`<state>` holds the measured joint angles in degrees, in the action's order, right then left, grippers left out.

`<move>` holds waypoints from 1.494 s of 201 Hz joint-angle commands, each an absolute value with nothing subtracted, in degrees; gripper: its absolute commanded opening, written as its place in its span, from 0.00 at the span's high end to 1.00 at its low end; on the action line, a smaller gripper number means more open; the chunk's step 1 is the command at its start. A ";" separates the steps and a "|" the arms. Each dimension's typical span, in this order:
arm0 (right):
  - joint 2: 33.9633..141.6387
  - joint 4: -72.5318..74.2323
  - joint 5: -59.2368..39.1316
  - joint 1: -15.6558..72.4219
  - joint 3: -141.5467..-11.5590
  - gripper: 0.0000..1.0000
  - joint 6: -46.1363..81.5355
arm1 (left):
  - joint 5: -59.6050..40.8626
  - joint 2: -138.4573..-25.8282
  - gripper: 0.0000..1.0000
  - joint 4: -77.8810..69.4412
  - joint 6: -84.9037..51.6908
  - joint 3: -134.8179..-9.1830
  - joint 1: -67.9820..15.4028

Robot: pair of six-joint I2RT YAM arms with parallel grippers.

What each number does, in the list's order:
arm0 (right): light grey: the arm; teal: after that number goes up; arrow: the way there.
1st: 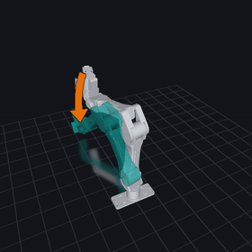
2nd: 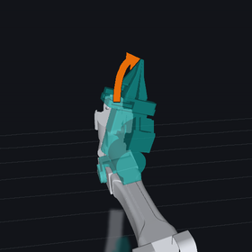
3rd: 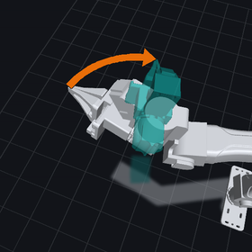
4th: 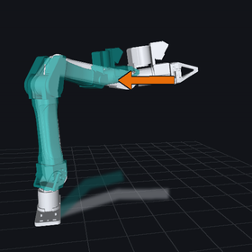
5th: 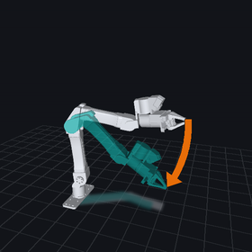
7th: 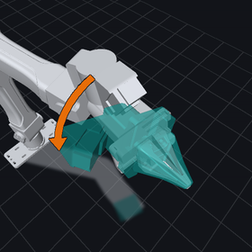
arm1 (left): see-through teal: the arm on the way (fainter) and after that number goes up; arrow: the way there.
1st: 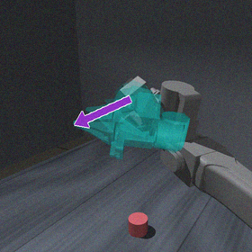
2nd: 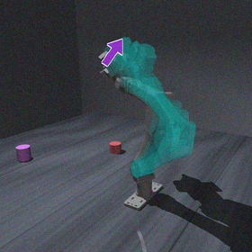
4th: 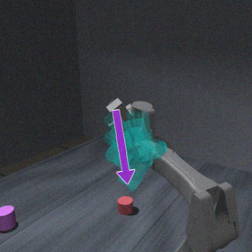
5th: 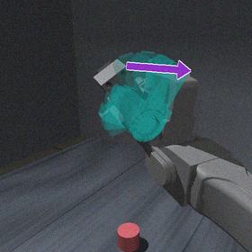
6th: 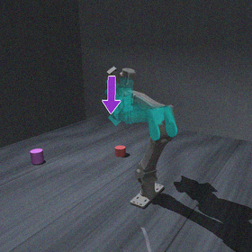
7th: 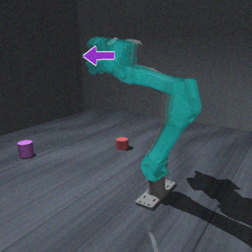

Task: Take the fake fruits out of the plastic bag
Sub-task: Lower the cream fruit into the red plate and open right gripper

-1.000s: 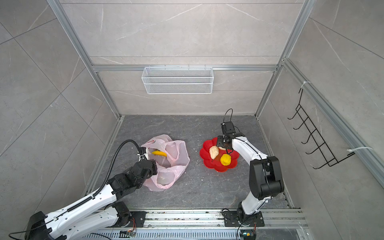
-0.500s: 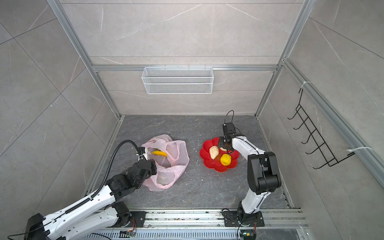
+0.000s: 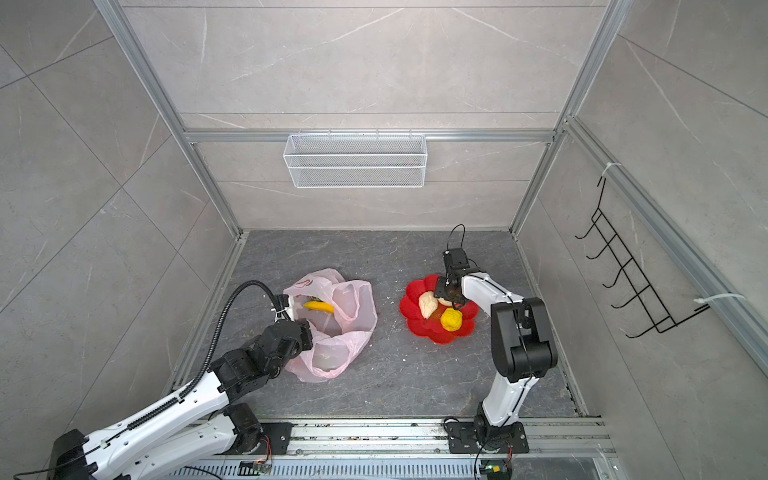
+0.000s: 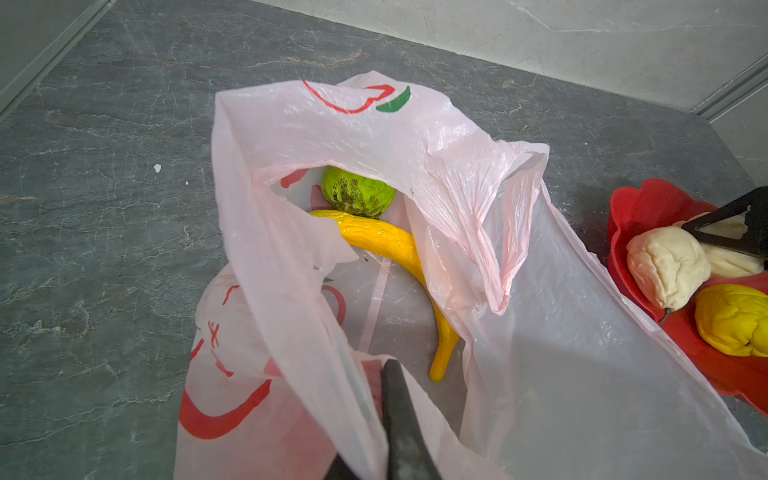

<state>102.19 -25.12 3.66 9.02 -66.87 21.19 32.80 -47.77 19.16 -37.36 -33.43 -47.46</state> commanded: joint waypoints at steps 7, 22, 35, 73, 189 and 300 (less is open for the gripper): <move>103.44 -24.65 3.78 9.05 -66.09 0.52 21.36 | 33.22 -46.73 1.00 19.93 -38.09 -34.00 -47.11; 103.69 -24.63 3.56 9.01 -66.10 0.51 21.33 | 33.22 -46.65 1.00 20.01 -38.14 -33.97 -47.14; 103.96 -24.65 3.54 9.04 -66.26 0.50 21.27 | 33.22 -46.46 1.00 20.20 -38.32 -34.00 -47.11; 104.71 -24.95 3.83 9.05 -66.99 0.47 21.14 | 33.31 -45.89 1.00 20.82 -38.61 -33.87 -47.16; 102.71 -26.89 4.43 9.00 -67.85 0.29 21.23 | 33.84 -43.97 1.00 23.34 -39.11 -33.96 -47.12; 94.82 -31.07 5.28 9.13 -67.73 0.25 21.00 | 35.29 -38.91 0.88 27.90 -39.82 -33.23 -47.12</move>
